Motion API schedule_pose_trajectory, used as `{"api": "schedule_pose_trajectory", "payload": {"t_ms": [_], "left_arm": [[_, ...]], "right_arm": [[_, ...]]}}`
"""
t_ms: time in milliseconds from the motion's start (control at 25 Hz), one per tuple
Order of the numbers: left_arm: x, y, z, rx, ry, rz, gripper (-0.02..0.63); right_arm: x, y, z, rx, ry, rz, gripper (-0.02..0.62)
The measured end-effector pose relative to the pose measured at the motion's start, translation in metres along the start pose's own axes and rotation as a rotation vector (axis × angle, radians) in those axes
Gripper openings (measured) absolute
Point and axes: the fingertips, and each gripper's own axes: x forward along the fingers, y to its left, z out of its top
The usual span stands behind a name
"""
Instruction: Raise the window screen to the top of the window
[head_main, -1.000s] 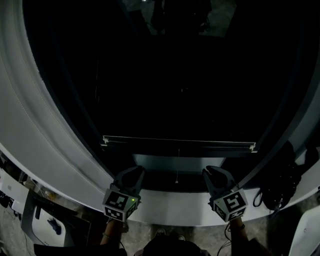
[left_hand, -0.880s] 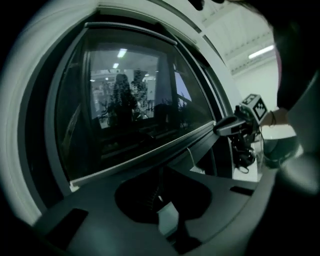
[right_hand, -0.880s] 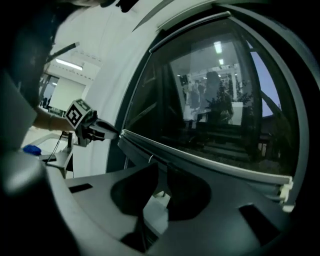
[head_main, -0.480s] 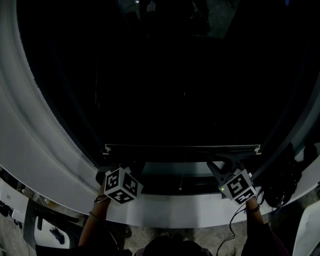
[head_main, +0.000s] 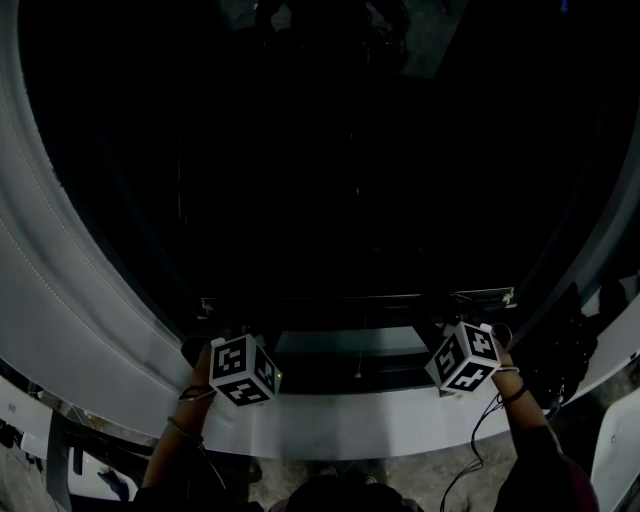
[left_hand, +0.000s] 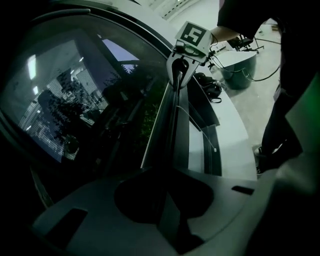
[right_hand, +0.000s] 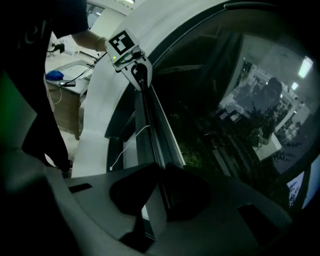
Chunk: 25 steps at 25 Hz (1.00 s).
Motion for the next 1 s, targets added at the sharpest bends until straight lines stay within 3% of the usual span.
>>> {"api": "schedule_pose_trajectory", "payload": {"t_ms": [160, 360, 600, 800, 1000], "left_arm": [[0.004, -0.001, 0.002, 0.033, 0.013, -0.031, 0.051], [0.009, -0.002, 0.002, -0.023, 0.034, -0.081, 0.031], [0.011, -0.003, 0.002, 0.044, 0.086, -0.148, 0.028], [0.013, -0.006, -0.006, 0.141, 0.176, -0.049, 0.020], [0.008, -0.006, 0.000, -0.003, 0.059, -0.094, 0.027]], "right_arm": [[0.004, 0.004, -0.002, -0.055, 0.073, 0.070, 0.054], [0.006, 0.001, -0.003, -0.070, 0.161, 0.122, 0.031], [0.005, -0.003, 0.003, -0.047, 0.224, 0.259, 0.026], [0.007, 0.002, 0.002, -0.023, 0.216, 0.233, 0.025], [0.001, 0.003, 0.001, 0.025, 0.093, 0.141, 0.026]]}}
